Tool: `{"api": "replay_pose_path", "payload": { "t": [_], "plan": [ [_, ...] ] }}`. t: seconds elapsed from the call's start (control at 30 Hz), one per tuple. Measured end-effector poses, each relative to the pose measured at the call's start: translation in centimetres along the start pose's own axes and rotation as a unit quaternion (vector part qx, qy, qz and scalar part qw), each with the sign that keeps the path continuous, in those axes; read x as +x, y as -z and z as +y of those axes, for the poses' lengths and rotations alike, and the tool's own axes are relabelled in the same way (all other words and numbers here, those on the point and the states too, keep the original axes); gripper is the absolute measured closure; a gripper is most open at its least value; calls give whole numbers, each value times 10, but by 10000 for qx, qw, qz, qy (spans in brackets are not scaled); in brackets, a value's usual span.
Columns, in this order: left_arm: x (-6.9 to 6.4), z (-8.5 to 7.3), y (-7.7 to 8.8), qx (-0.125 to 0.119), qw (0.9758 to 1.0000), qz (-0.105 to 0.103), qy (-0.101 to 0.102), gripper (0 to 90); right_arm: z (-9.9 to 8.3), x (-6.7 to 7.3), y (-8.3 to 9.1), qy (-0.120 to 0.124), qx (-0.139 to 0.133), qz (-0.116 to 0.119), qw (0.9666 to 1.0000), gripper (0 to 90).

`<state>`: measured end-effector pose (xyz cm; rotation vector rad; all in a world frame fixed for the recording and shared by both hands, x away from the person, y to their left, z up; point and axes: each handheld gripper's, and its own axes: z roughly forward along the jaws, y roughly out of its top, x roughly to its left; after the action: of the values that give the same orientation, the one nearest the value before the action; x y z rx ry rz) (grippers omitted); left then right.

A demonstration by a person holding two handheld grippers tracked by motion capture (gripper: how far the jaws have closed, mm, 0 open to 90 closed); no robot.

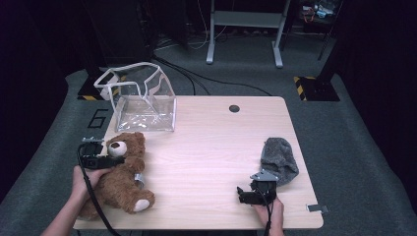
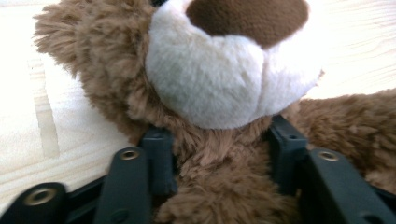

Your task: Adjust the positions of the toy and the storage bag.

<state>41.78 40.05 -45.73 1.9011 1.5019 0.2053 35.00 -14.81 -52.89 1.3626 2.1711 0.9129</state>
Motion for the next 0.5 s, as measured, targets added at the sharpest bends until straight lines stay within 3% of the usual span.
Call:
{"api": "replay_pose_path", "payload": {
  "t": [0.17,0.27,0.4,0.5],
  "plan": [
    [-5,0,4,-96,9999,134,-11,329,-1,1,0,-53,-49,5,10000,68],
    [-10,1,8,-168,9995,243,-124,268,0,1,-1,-7,-66,9,10000,67],
    [-20,4,20,-380,9987,308,-156,201,0,1,0,1,-39,24,10000,61],
    [-28,10,31,-470,9976,387,-315,150,0,1,-1,9,-24,28,10000,54]
  ]
}}
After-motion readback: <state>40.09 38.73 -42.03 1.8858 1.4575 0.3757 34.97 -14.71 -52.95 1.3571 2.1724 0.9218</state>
